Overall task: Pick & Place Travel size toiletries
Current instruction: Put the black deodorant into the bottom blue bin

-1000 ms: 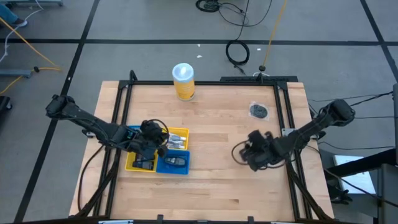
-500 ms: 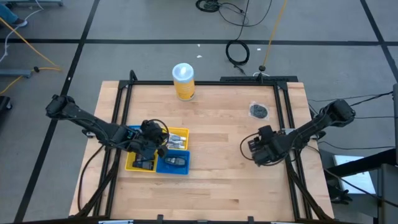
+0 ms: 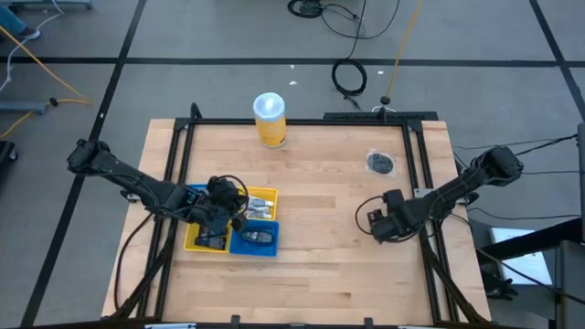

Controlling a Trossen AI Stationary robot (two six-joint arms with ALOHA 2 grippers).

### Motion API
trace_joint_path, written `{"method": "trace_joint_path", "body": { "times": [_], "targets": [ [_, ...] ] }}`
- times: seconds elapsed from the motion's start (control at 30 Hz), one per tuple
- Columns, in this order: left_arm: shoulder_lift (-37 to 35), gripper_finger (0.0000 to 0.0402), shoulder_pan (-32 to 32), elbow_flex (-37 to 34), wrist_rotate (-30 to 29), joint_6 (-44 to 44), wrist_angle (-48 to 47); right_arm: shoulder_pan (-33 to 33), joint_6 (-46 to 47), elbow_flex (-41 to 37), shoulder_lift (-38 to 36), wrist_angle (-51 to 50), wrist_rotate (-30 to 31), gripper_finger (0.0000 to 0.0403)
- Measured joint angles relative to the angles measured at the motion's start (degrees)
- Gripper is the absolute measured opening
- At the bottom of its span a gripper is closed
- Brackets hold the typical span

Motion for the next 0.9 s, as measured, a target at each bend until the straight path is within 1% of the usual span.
{"method": "trace_joint_path", "body": {
  "times": [0.17, 0.27, 0.4, 0.5, 0.53, 0.6, 0.7, 0.8, 0.9],
  "targets": [
    [0.0, 0.0014, 0.0, 0.0, -0.01, -0.12, 0.0, 0.52, -2.97, -0.49, -0.01, 6.35, -0.34, 0.0309],
    [0.0, 0.0004, 0.0, 0.0, -0.02, -0.08, 0.12, 0.46, -7.69, -0.87, -0.01, 12.64, 0.02, 0.0305],
    [0.0, 0.0006, 0.0, 0.0, -0.02, -0.08, 0.31, -0.22, -19.05, -0.82, -0.15, 20.35, 4.74, 0.0305],
    [0.0, 0.0017, 0.0, 0.0, -0.02, -0.12, 0.28, -0.52, -29.98, 0.15, -0.78, 21.44, 5.22, 0.0304],
    [0.0, 0.0019, 0.0, 0.0, -0.02, -0.12, 0.3, -0.18, -32.19, 0.57, -1.02, 20.9, 4.22, 0.0304],
    [0.0, 0.002, 0.0, 0.0, -0.02, -0.15, 0.31, 0.25, -32.89, 1.74, -1.73, 17.54, 0.01, 0.0304],
    [0.0, 0.0013, 0.11, 0.0, -0.15, -0.1, 0.33, 0.86, -30.5, 4.21, -1.95, 10.39, -4.69, 0.0304],
    [0.0, 0.0003, 0.11, 0.0, -0.17, -0.12, 0.35, 1.04, -27.22, 5.54, -1.98, 0.83, -8.66, 0.0304],
    [0.0, 0.0005, 0.11, 0.0, -0.17, -0.15, 0.37, 1.04, -23.2, 6.02, -1.98, -6.94, -13.63, 0.0304]
  ]
}}
